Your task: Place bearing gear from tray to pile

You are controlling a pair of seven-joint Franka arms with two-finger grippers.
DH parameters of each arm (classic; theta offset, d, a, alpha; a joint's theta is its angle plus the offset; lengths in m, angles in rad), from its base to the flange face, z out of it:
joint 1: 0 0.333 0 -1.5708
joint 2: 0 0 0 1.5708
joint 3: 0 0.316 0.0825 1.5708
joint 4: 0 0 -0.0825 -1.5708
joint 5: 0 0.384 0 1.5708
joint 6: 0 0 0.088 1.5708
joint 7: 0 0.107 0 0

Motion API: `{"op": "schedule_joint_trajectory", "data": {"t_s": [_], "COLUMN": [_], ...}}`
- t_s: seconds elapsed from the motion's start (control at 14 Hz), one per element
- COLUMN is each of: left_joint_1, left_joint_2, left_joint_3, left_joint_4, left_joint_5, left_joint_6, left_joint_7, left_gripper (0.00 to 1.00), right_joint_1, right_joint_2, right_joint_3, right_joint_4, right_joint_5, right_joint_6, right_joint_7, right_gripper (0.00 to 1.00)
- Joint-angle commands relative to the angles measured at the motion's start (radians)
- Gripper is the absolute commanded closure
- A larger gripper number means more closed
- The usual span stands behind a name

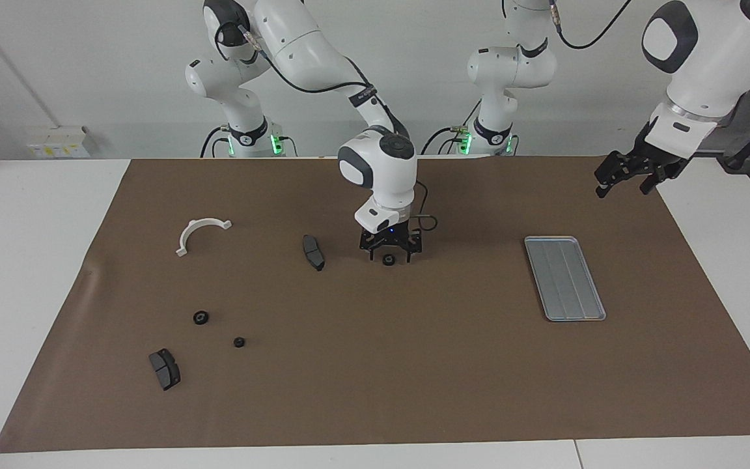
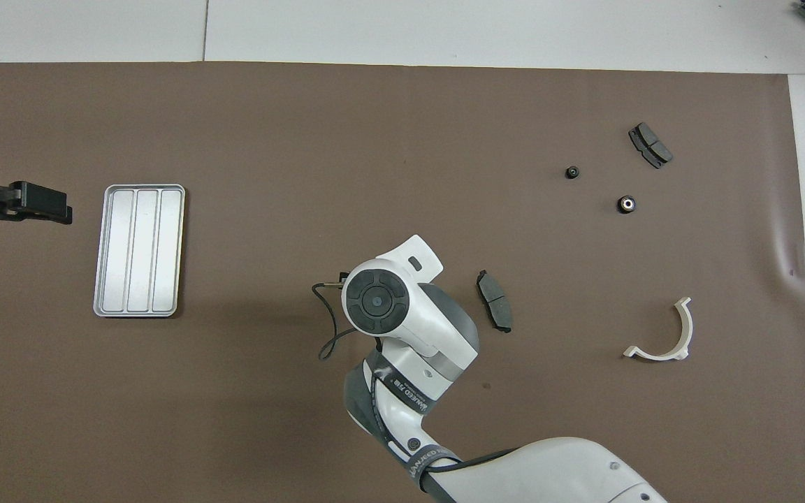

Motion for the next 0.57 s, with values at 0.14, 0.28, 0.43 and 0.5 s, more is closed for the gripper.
{"op": "schedule_joint_trajectory", "data": {"t_s": [0.14, 0.28, 0.43, 0.5], "left_joint_1": [-0.034, -0.022, -0.023, -0.021], "left_joint_2": [-0.006, -0.016, -0.016, -0.016], "left_joint_3": [0.005, 0.005, 0.007, 0.007], "left_joint_4": [-0.019, -0.037, -0.034, -0.034], "left_joint_5": [0.015, 0.015, 0.015, 0.015], "left_joint_6": [0.042, 0.046, 0.046, 0.042], "left_joint_7": [-0.004, -0.001, -0.001, -0.001], "left_gripper": [0.0, 0.0, 0.0, 0.0], "right_joint_1": [-0.011, -0.009, -0.007, -0.007], "right_joint_2": [-0.005, -0.007, -0.01, -0.01], "right_joint_3": [0.007, 0.008, 0.008, 0.01], "right_joint_4": [-0.019, -0.019, -0.027, -0.027], "right_joint_5": [0.038, 0.04, 0.04, 0.04], "right_joint_6": [0.0, -0.001, -0.001, -0.001], "right_joint_7": [-0.019, -0.024, -0.025, -0.025], "right_gripper": [0.29, 0.3, 0.3, 0.3]}}
